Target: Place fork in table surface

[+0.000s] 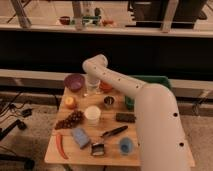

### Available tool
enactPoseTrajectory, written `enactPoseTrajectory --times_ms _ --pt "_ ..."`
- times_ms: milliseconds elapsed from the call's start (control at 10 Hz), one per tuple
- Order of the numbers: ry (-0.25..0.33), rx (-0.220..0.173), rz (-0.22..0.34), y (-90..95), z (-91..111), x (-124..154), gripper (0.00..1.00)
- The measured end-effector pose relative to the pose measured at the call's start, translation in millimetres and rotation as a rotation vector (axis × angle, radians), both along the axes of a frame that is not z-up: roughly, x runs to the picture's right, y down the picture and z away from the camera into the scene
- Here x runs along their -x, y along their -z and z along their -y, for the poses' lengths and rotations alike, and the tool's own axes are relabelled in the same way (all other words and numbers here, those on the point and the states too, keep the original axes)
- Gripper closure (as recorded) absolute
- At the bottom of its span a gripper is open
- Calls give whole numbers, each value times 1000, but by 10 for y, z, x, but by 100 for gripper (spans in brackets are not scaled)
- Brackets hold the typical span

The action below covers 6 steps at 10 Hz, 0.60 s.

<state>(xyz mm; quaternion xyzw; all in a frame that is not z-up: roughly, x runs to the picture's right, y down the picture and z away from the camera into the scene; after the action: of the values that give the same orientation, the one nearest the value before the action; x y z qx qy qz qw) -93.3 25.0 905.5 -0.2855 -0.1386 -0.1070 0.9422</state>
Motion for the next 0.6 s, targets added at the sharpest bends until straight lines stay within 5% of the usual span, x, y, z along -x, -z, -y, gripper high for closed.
enactPoseTrajectory --times_ms 600 --pt "-1 61 -34 -276 -222 -98 91"
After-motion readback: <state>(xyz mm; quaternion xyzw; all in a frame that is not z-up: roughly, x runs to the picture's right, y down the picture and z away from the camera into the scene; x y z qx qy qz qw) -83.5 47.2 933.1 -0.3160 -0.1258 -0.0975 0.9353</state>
